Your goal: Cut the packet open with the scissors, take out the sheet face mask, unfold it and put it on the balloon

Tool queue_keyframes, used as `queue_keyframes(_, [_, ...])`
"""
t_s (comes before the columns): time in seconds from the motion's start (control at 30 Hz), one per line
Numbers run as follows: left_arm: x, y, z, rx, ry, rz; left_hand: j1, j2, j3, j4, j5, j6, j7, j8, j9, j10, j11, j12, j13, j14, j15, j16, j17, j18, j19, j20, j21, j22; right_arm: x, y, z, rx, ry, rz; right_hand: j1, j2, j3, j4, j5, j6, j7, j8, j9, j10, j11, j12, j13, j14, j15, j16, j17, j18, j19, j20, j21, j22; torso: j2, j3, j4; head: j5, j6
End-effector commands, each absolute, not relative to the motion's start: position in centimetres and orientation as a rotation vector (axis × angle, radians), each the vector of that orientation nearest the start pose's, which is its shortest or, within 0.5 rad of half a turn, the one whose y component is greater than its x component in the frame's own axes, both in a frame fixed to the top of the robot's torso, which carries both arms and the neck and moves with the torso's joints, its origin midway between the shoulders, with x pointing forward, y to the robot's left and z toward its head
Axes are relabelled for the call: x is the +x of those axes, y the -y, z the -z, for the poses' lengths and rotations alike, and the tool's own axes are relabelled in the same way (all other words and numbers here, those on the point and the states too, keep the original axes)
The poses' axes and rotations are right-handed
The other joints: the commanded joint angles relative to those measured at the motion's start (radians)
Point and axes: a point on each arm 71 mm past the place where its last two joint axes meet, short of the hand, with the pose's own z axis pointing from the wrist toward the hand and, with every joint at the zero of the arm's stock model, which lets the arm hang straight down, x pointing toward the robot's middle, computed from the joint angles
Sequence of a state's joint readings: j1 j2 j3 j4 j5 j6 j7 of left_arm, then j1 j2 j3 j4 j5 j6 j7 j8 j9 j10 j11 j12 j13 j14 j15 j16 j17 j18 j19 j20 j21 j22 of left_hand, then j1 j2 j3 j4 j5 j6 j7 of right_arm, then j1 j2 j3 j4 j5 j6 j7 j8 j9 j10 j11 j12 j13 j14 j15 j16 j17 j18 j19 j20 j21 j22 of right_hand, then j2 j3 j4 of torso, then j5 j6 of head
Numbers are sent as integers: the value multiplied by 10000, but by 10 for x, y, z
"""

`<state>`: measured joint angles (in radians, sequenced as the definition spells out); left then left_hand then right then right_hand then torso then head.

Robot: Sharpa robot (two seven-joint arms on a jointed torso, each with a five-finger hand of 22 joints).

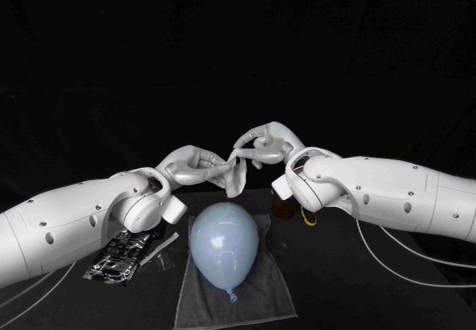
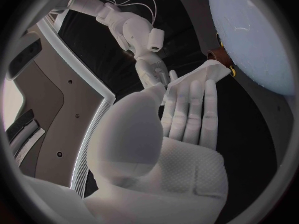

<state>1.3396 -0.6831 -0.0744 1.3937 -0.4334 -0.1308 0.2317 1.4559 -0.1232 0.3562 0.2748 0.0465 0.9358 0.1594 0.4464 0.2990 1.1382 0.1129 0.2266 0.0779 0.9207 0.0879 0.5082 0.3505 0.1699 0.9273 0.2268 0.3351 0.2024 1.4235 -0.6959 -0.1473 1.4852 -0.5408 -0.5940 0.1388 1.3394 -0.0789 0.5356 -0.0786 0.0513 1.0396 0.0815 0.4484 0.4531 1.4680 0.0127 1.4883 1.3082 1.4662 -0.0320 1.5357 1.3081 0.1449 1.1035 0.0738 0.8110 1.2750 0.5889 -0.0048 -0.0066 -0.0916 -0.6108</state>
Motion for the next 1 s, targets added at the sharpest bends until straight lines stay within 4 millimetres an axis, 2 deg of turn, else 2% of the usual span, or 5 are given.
queue_keyframes(0.03, [520, -145, 133, -5150, -17042, 14908, -23, 110, 8, 85, 17, 56, -42, -49, -16, 44, 16, 24, 17, -27, 33, 52, 20, 117, 14, 67, -31, -14, 516, 151, 105, 5096, -14455, -11560, -111, -22, 47, -1, -28, 24, 40, 16, 9, 427, -2, 37, 1530, 346, -71, 69, 1233, 123, 32, -9, -19, 8, -1, 0, -2, -4, -3])
queue_keyframes(0.47, [521, -146, 134, -5343, -17106, 14695, -813, 3, -382, 134, 16, 237, -114, -109, -71, 153, -56, 167, 110, 53, -28, 182, 95, 132, 142, 57, -71, -74, 515, 149, 105, 5052, -14444, -11614, -126, -27, 74, -19, -28, 25, 39, 25, 10, 428, -2, 37, 1530, 348, -71, 70, 1237, 123, 33, -10, -17, 14, 2, -2, 3, -4, -14])
queue_keyframes(0.57, [521, -146, 134, -5438, -17131, 14686, -216, 284, -16, -127, 20, 323, -238, -76, -57, 189, -148, 192, 124, 110, -98, 222, 114, 138, 209, 26, -56, -78, 515, 149, 105, 5053, -14441, -11613, -134, -30, 84, -26, -28, 25, 40, 29, 10, 431, -2, 41, 1536, 352, -71, 71, 1244, 124, 30, -10, -21, 14, 2, -2, 2, -1, -17])
queue_keyframes(0.67, [521, -147, 134, -5531, -17146, 14696, 860, 524, 689, -919, 26, 358, -188, 15, 13, 269, -181, 193, 118, 178, -133, 192, 93, 142, 333, -132, 84, -2, 516, 149, 105, 5064, -14474, -11602, -139, -32, 88, -29, -28, 25, 40, 30, 11, 432, -2, 41, 1537, 340, -71, 66, 1221, 132, 7, -10, -60, 1, -2, -3, 2, 10, -18])
queue_keyframes(1.0, [521, -147, 135, -5692, -17205, 14777, 608, 456, 1320, -1399, 16, 375, -177, 235, 250, 558, -210, 177, 134, 574, -165, -7, -24, 34, 104, -300, 645, 432, 518, 150, 106, 5106, -14577, -11572, -228, -73, 127, -55, -28, -24, 56, 31, 7, 372, 11, -36, 1434, 253, -63, 28, 1053, 160, -97, -6, -221, -48, -4, 1, -2, 16, -31])
